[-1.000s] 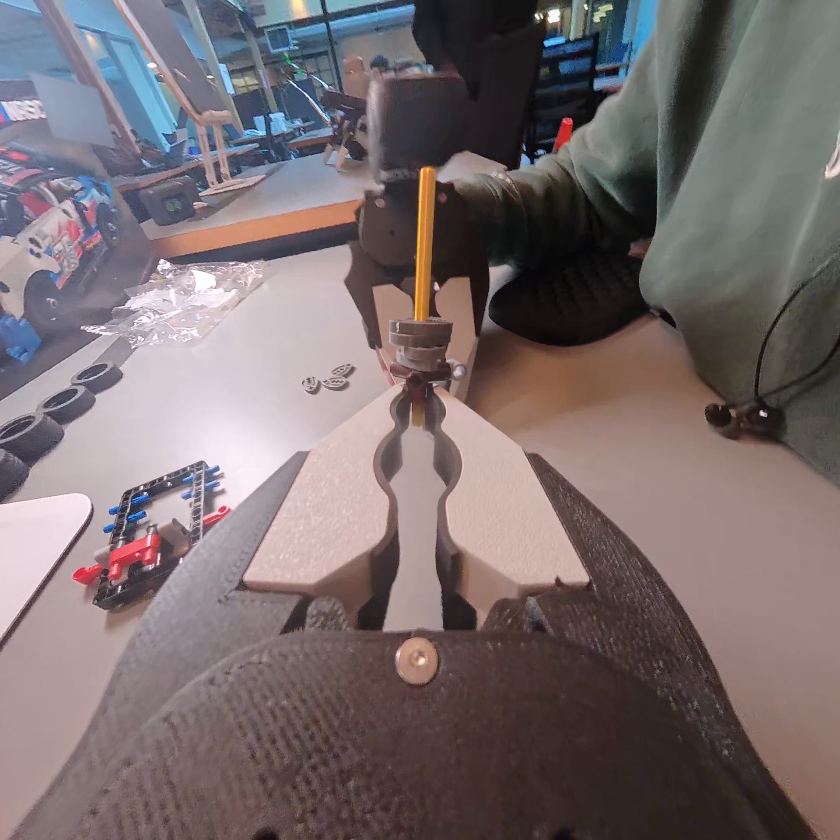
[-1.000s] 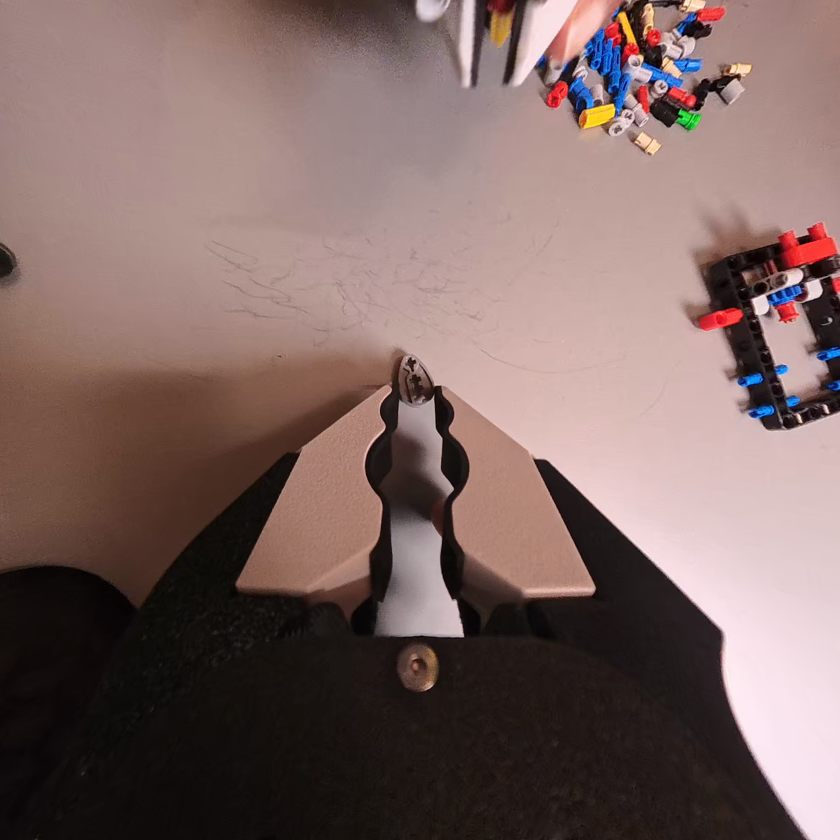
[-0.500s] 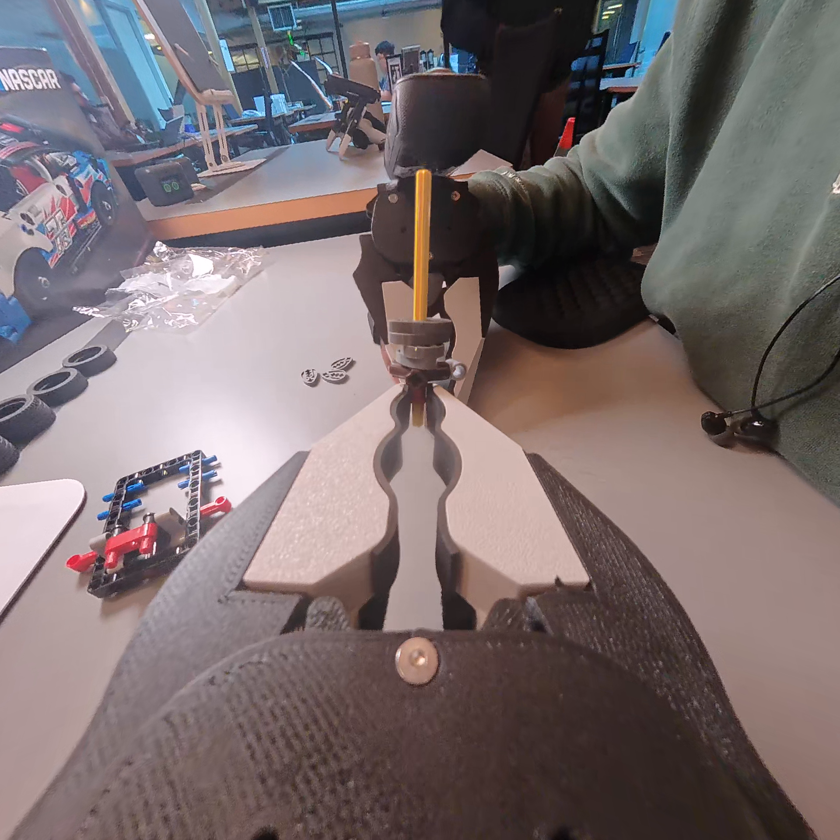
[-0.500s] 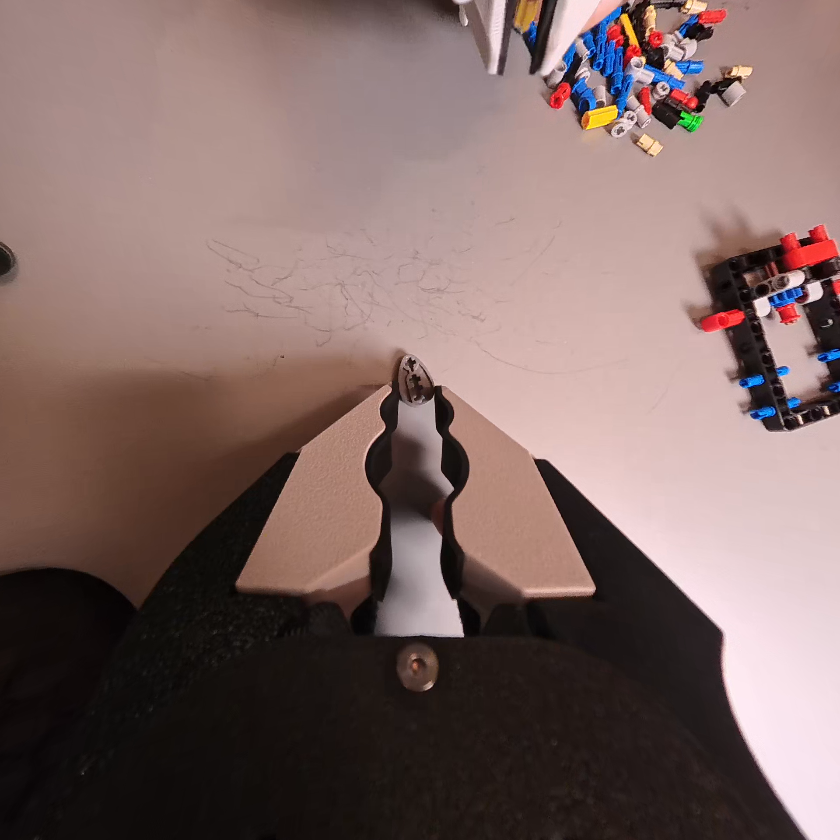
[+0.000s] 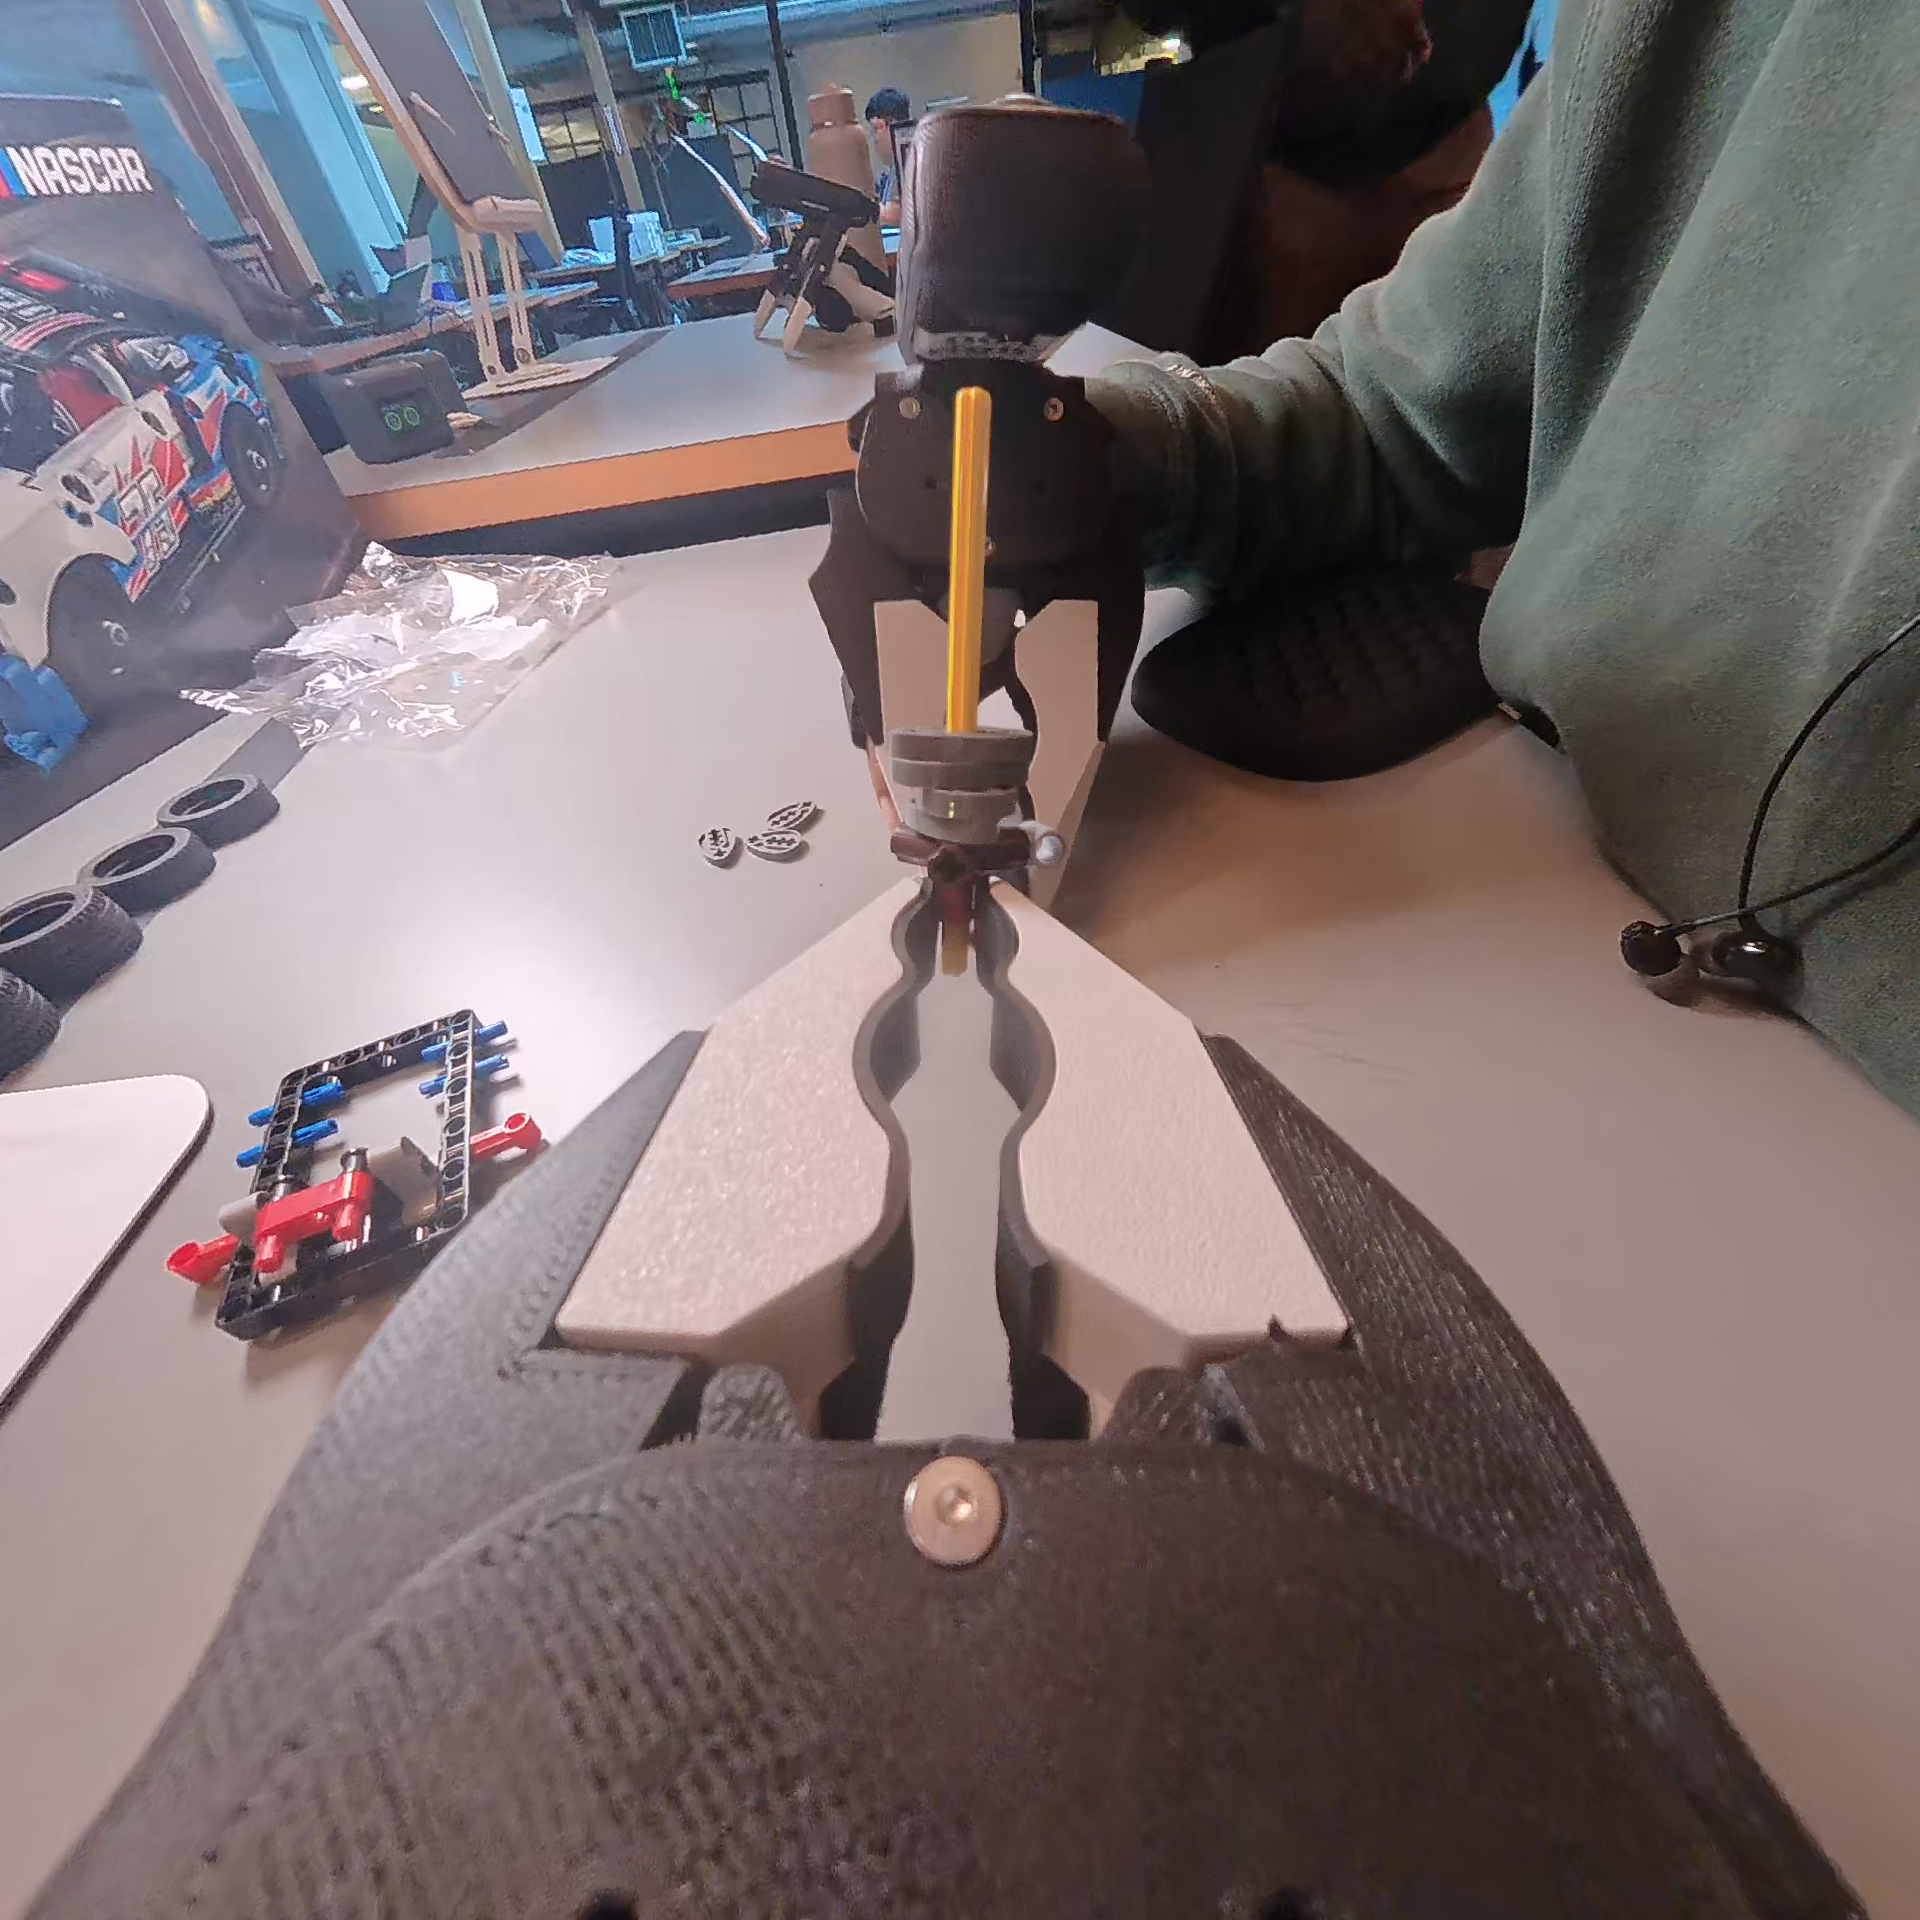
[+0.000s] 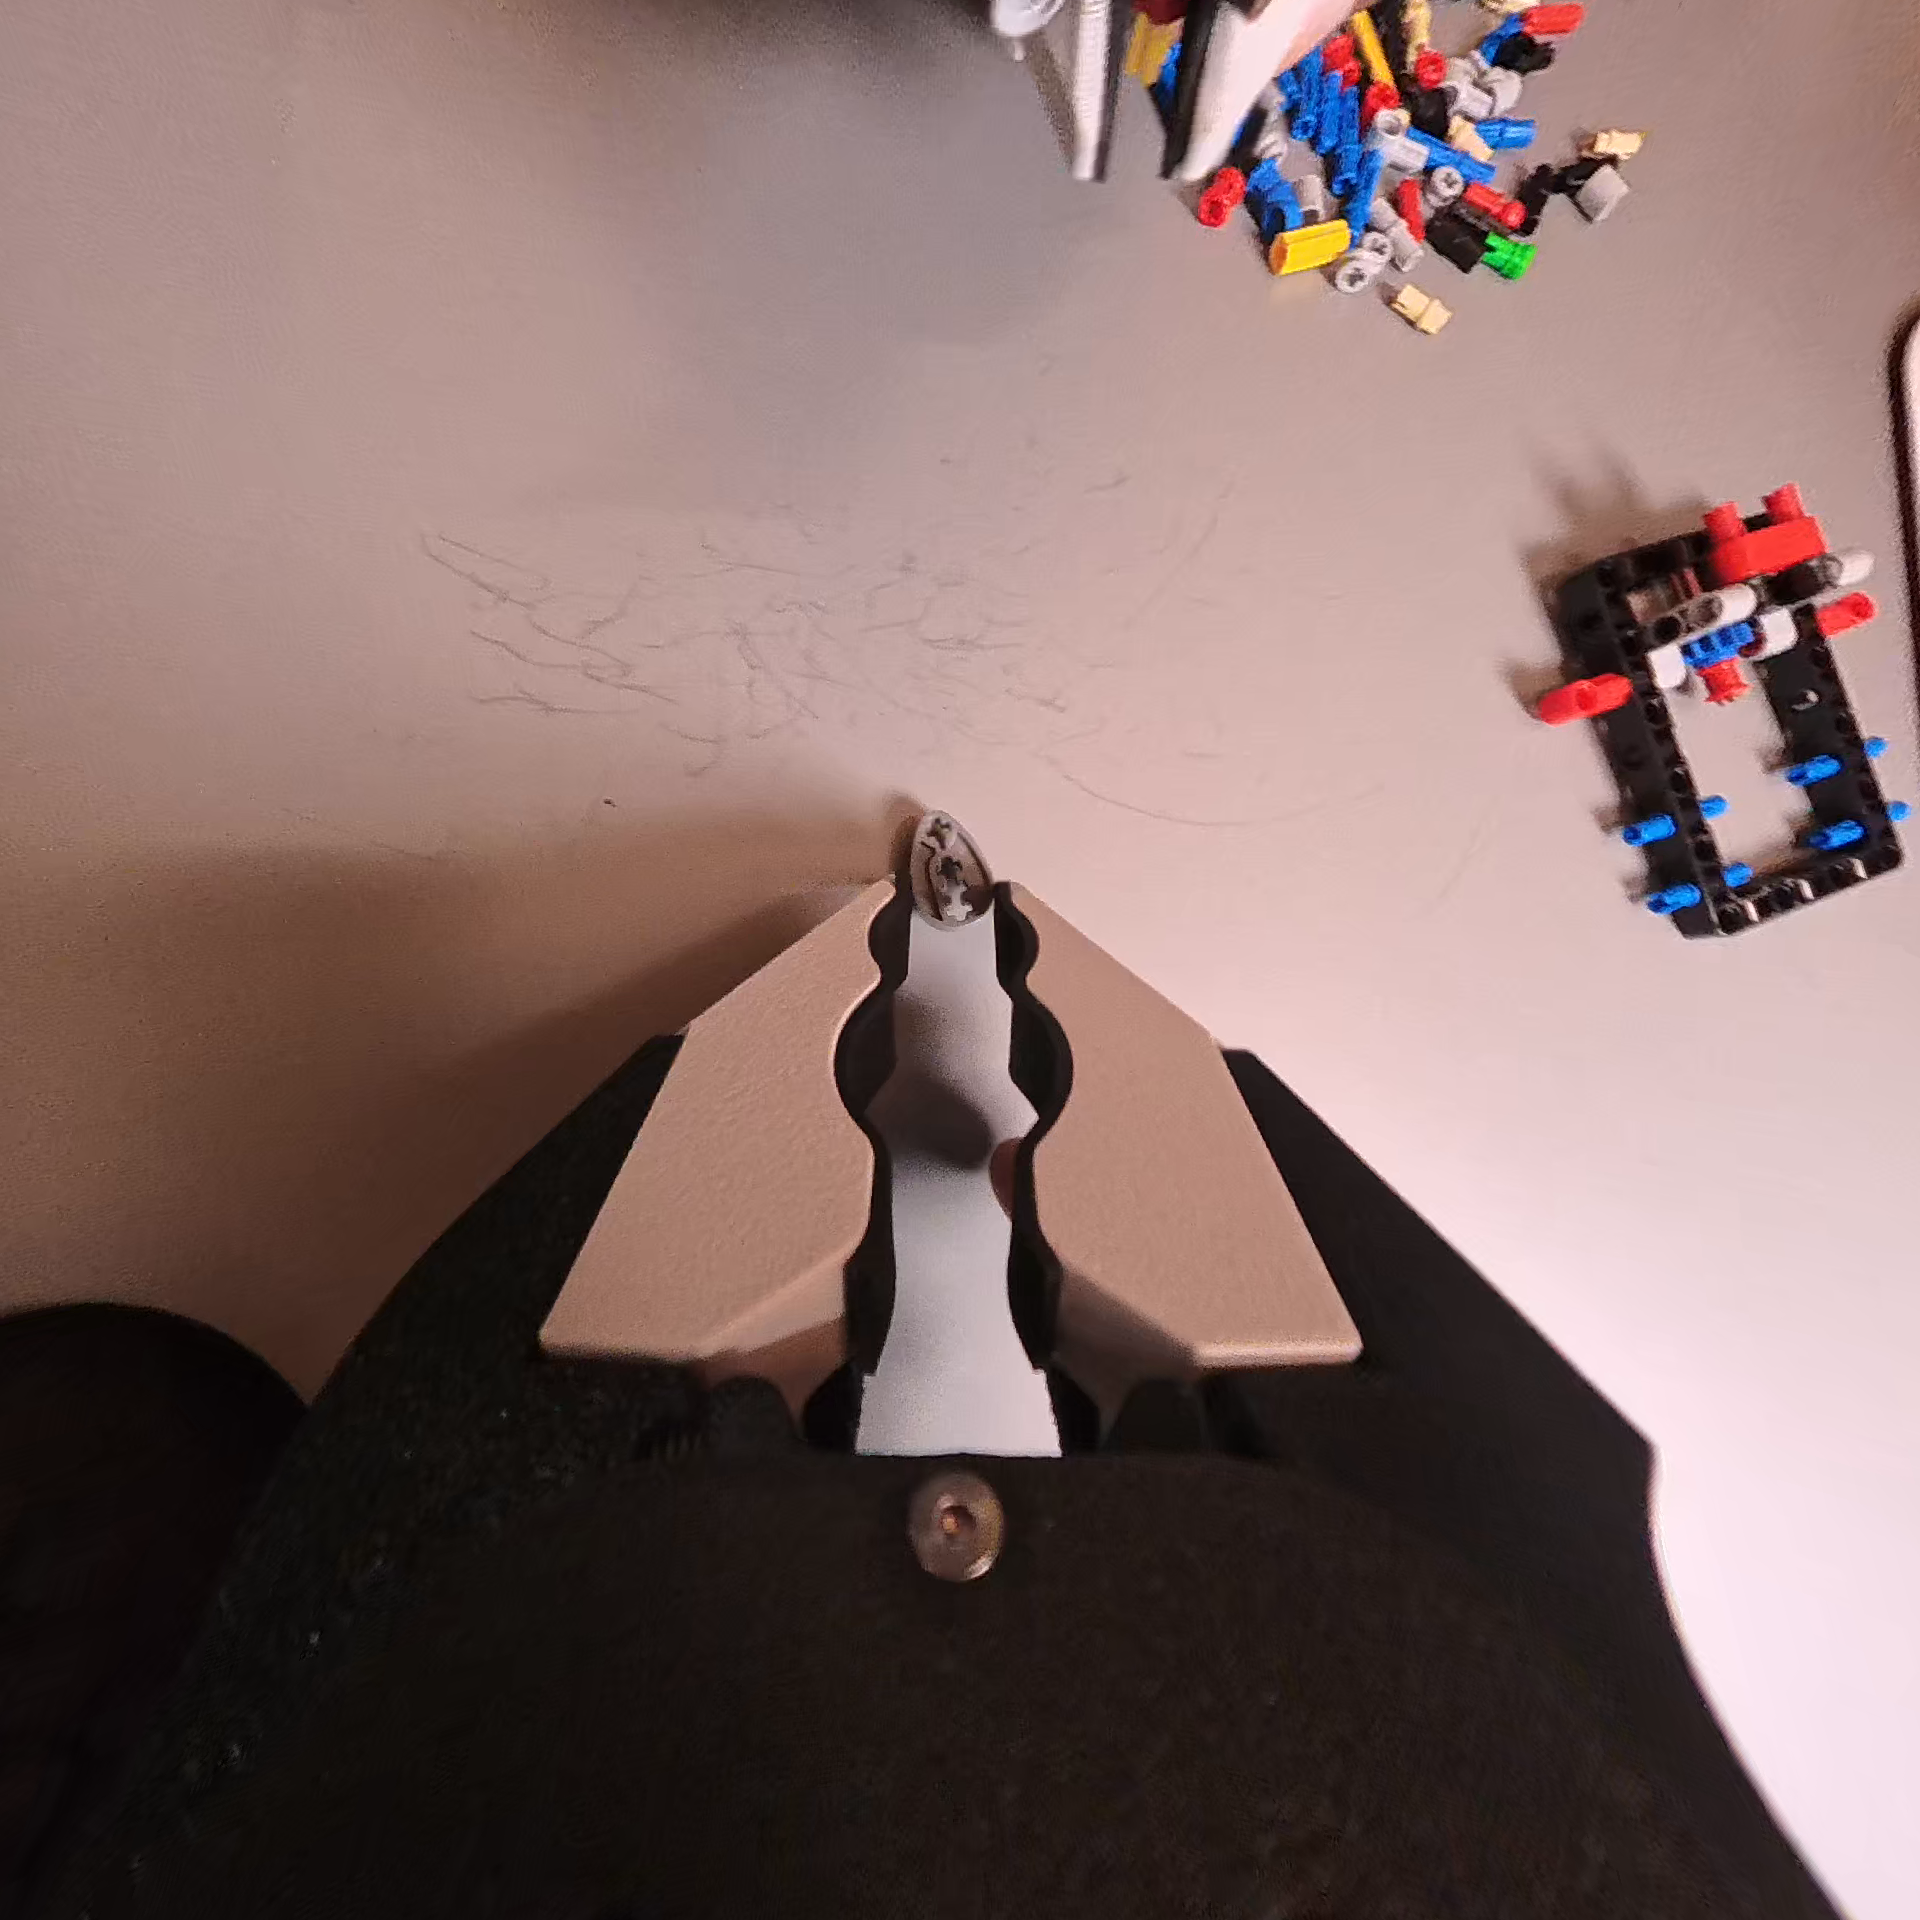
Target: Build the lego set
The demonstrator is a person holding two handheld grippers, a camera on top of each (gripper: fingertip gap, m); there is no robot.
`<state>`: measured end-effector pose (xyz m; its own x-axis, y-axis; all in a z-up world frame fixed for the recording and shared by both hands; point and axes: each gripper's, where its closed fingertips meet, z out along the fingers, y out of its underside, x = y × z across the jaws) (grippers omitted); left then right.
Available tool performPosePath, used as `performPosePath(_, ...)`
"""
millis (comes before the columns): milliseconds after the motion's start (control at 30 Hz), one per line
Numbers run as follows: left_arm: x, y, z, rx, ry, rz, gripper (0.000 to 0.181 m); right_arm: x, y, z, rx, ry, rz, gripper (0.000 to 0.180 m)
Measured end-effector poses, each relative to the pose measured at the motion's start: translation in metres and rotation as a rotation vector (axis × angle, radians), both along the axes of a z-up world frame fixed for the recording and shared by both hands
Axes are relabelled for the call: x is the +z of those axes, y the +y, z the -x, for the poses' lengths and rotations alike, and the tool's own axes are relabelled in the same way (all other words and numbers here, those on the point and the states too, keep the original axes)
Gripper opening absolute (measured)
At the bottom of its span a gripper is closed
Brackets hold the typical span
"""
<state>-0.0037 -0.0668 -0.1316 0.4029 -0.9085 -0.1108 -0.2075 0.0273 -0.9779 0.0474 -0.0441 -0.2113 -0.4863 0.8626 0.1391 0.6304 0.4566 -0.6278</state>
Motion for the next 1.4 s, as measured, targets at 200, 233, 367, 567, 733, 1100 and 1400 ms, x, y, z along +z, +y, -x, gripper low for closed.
performPosePath(200, -0.005, -0.001, -0.001, -0.011, 0.012, 0.014, 0.004, 0.000, 0.009, -0.002, -0.035, -0.003, -0.016, 0.019)
performPosePath(233, -0.005, -0.001, -0.002, -0.013, 0.014, 0.014, 0.004, 0.001, 0.010, -0.002, -0.036, 0.002, -0.010, 0.020)
performPosePath(367, -0.006, -0.002, -0.002, -0.018, 0.013, 0.015, 0.004, 0.026, 0.011, 0.007, -0.053, 0.122, 0.040, 0.025)
performPosePath(567, -0.013, -0.005, -0.009, -0.039, 0.038, 0.030, 0.004, 0.111, -0.016, 0.025, 0.001, 0.549, 0.237, 0.027)
performPosePath(733, -0.017, -0.007, -0.017, -0.048, 0.069, 0.028, 0.004, 0.130, -0.037, 0.027, 0.042, 0.644, 0.287, 0.027)
performPosePath(1100, -0.019, -0.006, -0.019, -0.041, 0.090, 0.023, 0.005, 0.131, -0.036, 0.028, 0.045, 0.673, 0.220, 0.001)
performPosePath(1400, -0.011, 0.012, 0.001, 0.080, 0.058, 0.005, 0.006, 0.142, -0.008, 0.022, -0.023, 0.709, 0.293, 0.002)
